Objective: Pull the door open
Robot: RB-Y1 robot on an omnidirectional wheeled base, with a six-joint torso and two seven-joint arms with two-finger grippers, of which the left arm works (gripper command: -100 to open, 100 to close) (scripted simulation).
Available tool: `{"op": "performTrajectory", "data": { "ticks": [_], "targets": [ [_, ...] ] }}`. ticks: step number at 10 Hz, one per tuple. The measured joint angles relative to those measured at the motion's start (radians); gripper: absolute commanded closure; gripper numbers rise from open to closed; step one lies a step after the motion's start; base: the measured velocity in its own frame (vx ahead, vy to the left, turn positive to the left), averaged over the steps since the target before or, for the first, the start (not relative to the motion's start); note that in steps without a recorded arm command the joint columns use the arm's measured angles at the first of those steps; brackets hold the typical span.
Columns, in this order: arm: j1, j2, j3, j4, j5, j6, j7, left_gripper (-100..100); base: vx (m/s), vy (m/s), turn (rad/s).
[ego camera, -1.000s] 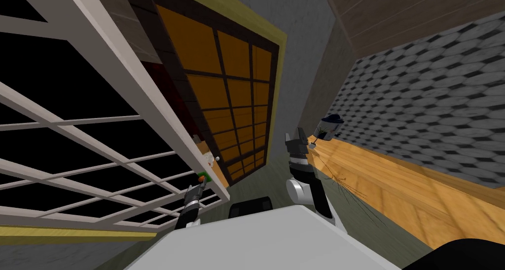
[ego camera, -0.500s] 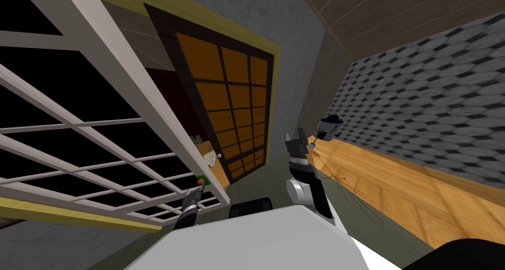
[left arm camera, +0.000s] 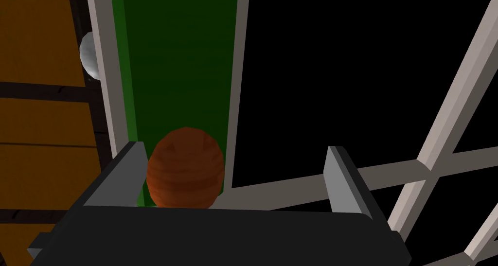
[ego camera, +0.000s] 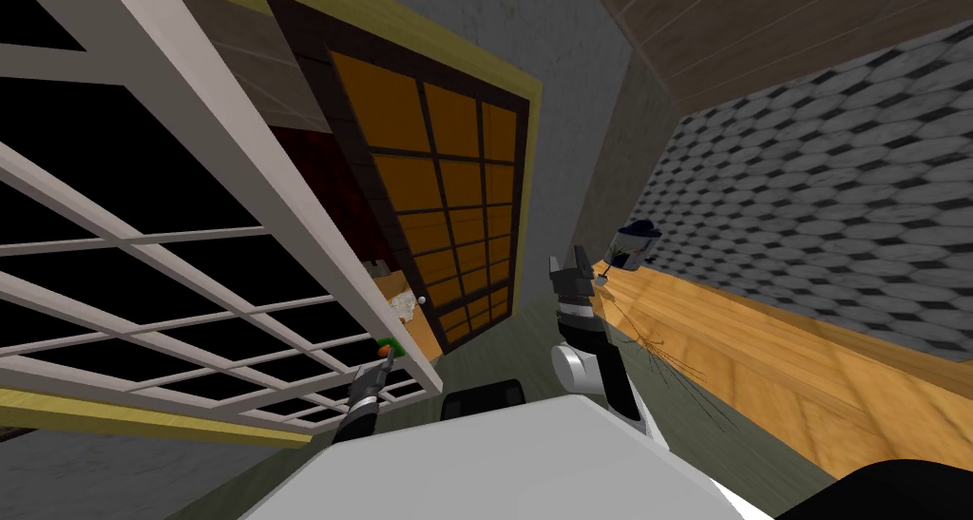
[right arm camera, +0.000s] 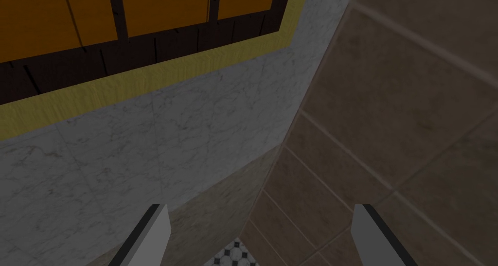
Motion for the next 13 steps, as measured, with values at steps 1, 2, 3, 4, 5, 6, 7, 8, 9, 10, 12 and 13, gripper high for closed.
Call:
{"op": "performTrajectory", "data": {
  "ticks": [1,2,3,4,5,6,7,8,9,10,12,13],
  "targets": [
    [-0.012,0.003,0.003,0.014,0.002,-0.002,-0.003,100,-0.028,-0.004,-0.021],
    [-0.010,0.006,0.003,0.013,0.003,-0.002,0.002,100,-0.028,-0.002,0.014],
    [0.000,0.001,0.000,-0.012,0.003,0.012,0.007,100,-0.013,-0.003,0.026],
    [-0.007,0.000,0.002,-0.001,0.004,0.008,0.004,100,0.003,-0.006,0.008],
    [-0.043,0.013,0.012,0.070,0.010,-0.023,-0.006,100,0.005,-0.002,-0.003],
    [-0.051,0.019,0.014,0.096,0.011,-0.042,-0.008,100,-0.007,0.005,-0.021],
    [-0.023,0.010,0.007,0.045,0.007,-0.021,0.000,100,-0.061,-0.003,0.000],
    [-0.023,0.012,0.005,0.038,0.011,-0.010,0.015,100,-0.060,-0.005,-0.003],
    [-0.012,0.014,0.002,0.029,0.012,-0.007,0.030,100,-0.083,-0.015,0.034],
    [-0.009,0.017,0.000,0.037,0.018,-0.016,0.048,100,-0.116,-0.012,0.017],
    [-0.016,0.035,-0.001,0.091,0.033,-0.038,0.098,100,-0.103,-0.009,0.014],
    [0.020,0.018,-0.003,0.040,0.033,-0.021,0.108,100,-0.105,0.008,0.017]
  ]
}}
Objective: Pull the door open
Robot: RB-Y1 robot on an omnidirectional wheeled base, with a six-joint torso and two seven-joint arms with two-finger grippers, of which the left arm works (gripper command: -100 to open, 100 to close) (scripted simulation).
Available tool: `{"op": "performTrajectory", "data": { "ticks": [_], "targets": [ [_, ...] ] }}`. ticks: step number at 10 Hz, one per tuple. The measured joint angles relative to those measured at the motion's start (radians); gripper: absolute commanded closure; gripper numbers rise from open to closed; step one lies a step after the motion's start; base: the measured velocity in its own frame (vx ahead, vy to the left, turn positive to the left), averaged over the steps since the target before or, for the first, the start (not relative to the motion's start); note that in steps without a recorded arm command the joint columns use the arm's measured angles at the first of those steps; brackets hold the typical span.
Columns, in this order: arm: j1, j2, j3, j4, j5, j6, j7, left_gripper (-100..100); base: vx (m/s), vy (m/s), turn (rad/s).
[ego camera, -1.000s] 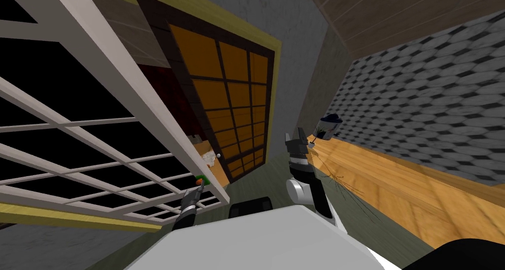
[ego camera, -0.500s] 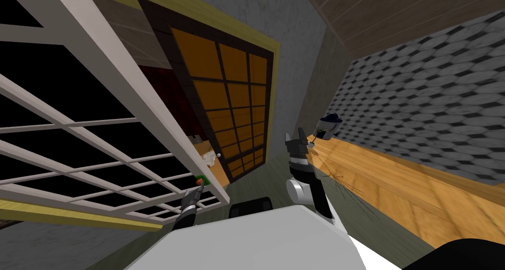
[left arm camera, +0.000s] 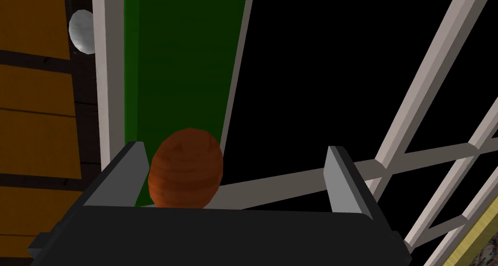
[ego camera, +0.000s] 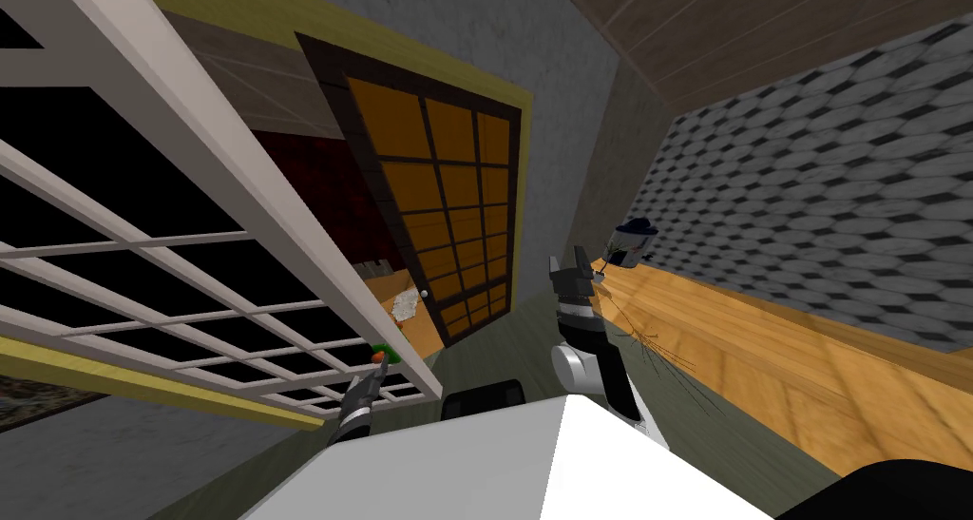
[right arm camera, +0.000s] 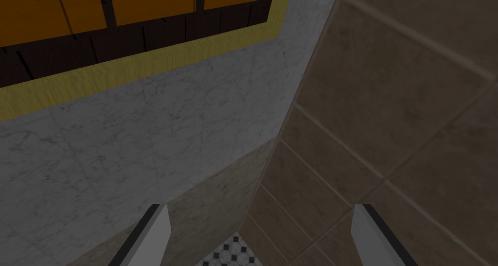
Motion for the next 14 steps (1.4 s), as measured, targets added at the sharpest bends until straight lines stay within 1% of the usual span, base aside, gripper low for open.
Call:
{"op": "performTrajectory", "data": {
  "ticks": [1,2,3,4,5,6,7,8,9,10,11,12,13,14],
  "targets": [
    [0.008,-0.003,-0.002,-0.002,0.008,0.004,0.020,100,-0.098,0.001,-0.002],
    [-0.009,0.009,0.002,0.053,0.015,-0.024,0.034,100,-0.058,0.001,0.009],
    [0.018,-0.001,-0.002,0.008,0.014,-0.005,0.042,100,-0.008,-0.001,0.011],
    [0.002,0.005,0.000,0.032,0.015,-0.001,0.042,100,-0.032,0.009,-0.027],
    [-0.016,0.016,0.002,0.073,0.023,-0.021,0.056,100,-0.036,0.005,0.000],
    [0.010,0.006,-0.006,0.015,0.023,0.007,0.074,100,-0.044,-0.010,0.007],
    [0.033,-0.007,-0.011,-0.034,0.027,0.033,0.094,100,-0.040,-0.004,-0.010],
    [0.024,-0.005,-0.010,-0.016,0.033,0.021,0.104,100,-0.021,0.001,-0.007],
    [0.004,0.004,-0.007,0.016,0.036,0.012,0.106,100,-0.004,0.012,-0.013],
    [0.018,0.003,-0.010,0.010,0.035,0.008,0.112,100,-0.006,-0.004,0.010],
    [0.045,-0.002,-0.016,-0.032,0.032,0.024,0.121,100,-0.016,-0.011,0.025],
    [0.030,0.000,-0.013,-0.015,0.033,0.023,0.118,100,0.000,0.000,0.000],
    [0.035,-0.004,-0.012,-0.023,0.034,0.025,0.114,100,0.014,0.005,0.002],
    [0.027,0.000,-0.011,-0.003,0.034,0.015,0.114,100,-0.001,-0.005,-0.015]
  ]
}}
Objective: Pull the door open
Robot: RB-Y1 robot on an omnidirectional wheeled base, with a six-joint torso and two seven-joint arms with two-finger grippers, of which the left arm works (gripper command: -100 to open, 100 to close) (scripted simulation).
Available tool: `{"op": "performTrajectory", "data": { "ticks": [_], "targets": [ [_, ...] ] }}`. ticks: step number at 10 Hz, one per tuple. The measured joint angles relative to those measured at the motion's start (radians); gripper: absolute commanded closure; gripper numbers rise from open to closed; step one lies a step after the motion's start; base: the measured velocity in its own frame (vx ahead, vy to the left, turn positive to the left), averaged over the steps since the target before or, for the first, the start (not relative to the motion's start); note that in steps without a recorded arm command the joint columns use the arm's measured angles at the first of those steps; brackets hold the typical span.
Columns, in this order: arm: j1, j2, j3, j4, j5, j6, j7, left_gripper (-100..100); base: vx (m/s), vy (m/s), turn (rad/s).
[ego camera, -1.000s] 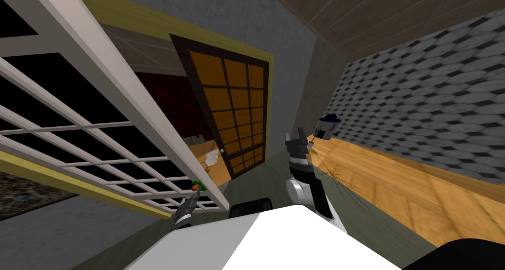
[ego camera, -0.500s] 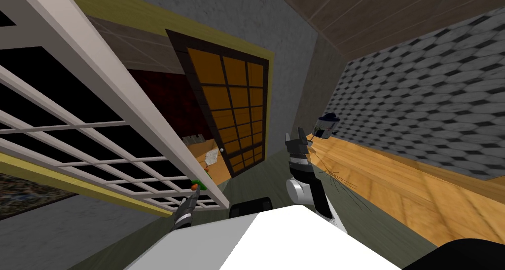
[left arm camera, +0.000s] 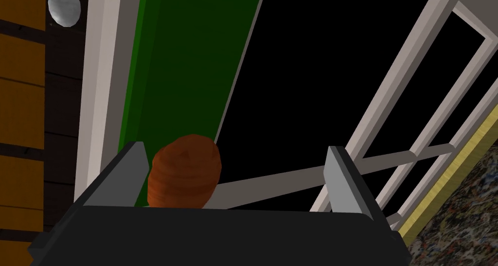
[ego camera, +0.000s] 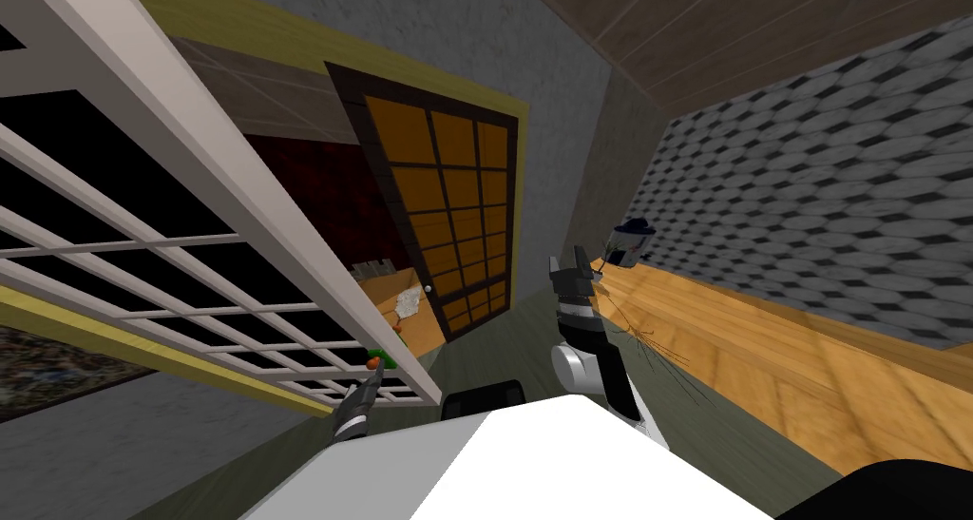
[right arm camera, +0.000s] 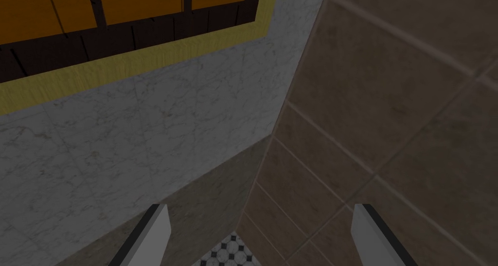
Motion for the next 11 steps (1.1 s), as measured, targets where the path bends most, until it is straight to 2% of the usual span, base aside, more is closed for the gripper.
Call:
{"op": "performTrajectory", "data": {
  "ticks": [1,2,5,6,7,8,9,11],
  "targets": [
    [-0.023,0.013,0.005,0.054,0.003,-0.029,-0.001,100,-0.006,-0.006,0.001],
    [-0.020,0.011,0.005,0.042,0.002,-0.022,0.000,100,-0.033,-0.028,-0.067],
    [-0.032,0.006,-0.014,0.032,0.008,-0.038,0.058,100,-0.041,0.007,-0.061],
    [-0.032,0.006,-0.020,0.029,0.011,-0.036,0.082,100,-0.029,0.023,-0.061],
    [-0.016,0.001,-0.027,0.002,0.013,-0.025,0.111,100,-0.025,0.017,-0.013],
    [-0.035,0.008,-0.028,0.037,0.017,-0.039,0.124,100,-0.028,0.018,-0.038],
    [-0.039,0.008,-0.029,0.044,0.021,-0.044,0.139,100,-0.041,0.022,-0.056],
    [-0.030,0.004,-0.042,0.019,0.029,-0.028,0.189,100,-0.044,0.025,-0.059]
  ]
}}
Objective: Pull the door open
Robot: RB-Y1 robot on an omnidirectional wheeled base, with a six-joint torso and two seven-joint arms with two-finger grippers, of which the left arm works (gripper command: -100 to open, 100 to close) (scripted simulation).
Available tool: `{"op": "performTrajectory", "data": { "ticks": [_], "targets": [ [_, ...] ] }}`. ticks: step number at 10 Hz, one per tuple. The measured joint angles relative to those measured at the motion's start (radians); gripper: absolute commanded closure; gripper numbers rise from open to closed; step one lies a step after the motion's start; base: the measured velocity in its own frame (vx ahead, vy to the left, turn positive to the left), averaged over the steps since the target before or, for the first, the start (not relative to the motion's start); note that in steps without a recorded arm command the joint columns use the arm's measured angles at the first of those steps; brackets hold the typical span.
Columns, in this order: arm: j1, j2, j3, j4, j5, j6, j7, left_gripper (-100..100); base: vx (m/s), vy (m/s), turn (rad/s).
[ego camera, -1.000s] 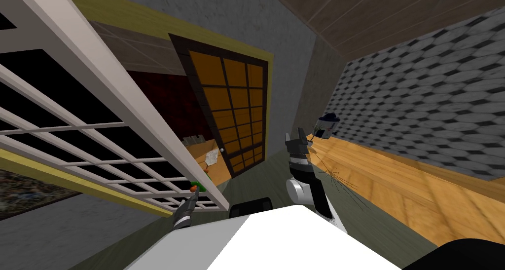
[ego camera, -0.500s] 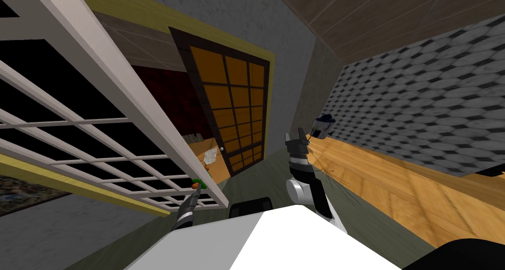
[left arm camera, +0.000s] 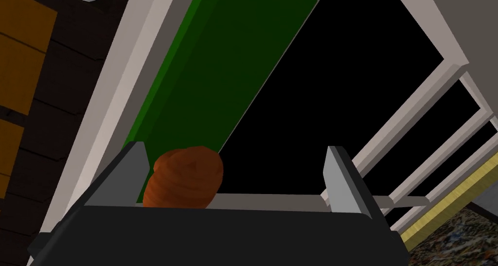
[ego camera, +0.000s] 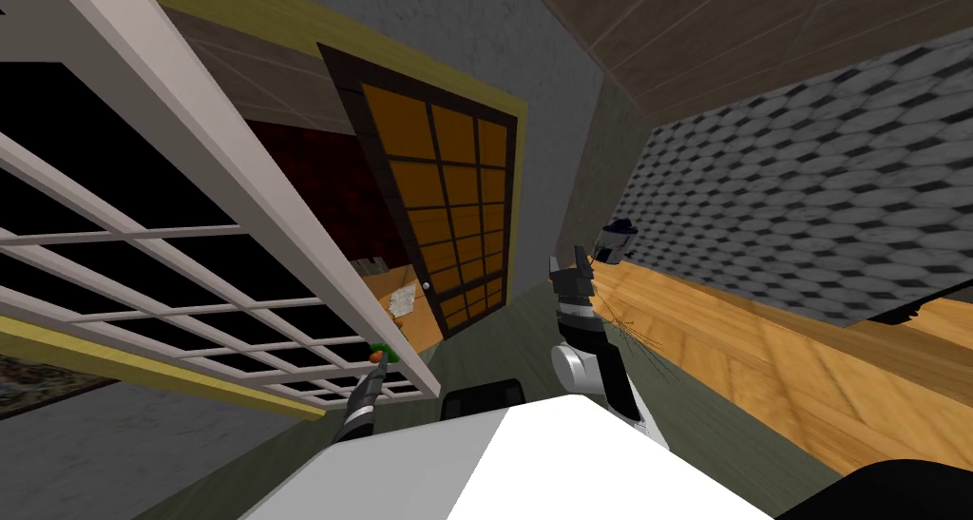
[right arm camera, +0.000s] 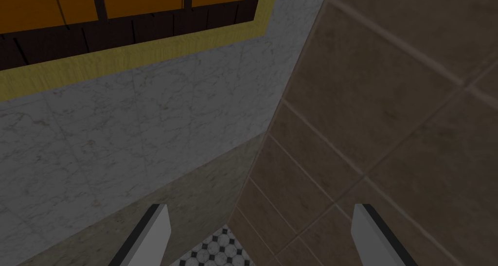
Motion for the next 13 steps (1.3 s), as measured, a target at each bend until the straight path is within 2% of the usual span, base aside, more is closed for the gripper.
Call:
{"op": "performTrajectory", "data": {
  "ticks": [1,2,3,8,9,10,11,12,13],
  "targets": [
    [-0.009,0.002,-0.002,0.012,0.003,-0.004,0.017,100,-0.037,0.015,-0.047],
    [-0.025,0.009,-0.005,0.044,0.009,-0.019,0.039,100,-0.023,0.017,-0.026],
    [-0.011,0.002,-0.009,0.014,0.010,-0.006,0.055,100,-0.031,0.011,-0.049],
    [-0.008,0.005,-0.034,0.002,0.029,0.002,0.165,100,-0.047,0.023,-0.057],
    [-0.022,0.009,-0.038,0.026,0.036,-0.007,0.188,100,-0.054,0.017,-0.100],
    [-0.020,0.009,-0.044,0.020,0.044,-0.006,0.214,100,-0.040,0.023,-0.042],
    [-0.006,0.004,-0.051,-0.009,0.046,0.008,0.237,100,-0.062,0.031,-0.066],
    [-0.012,0.007,-0.057,0.000,0.051,0.007,0.263,100,-0.039,0.013,-0.040],
    [-0.033,0.019,-0.059,0.049,0.056,-0.020,0.284,100,-0.019,0.007,0.018]
  ]
}}
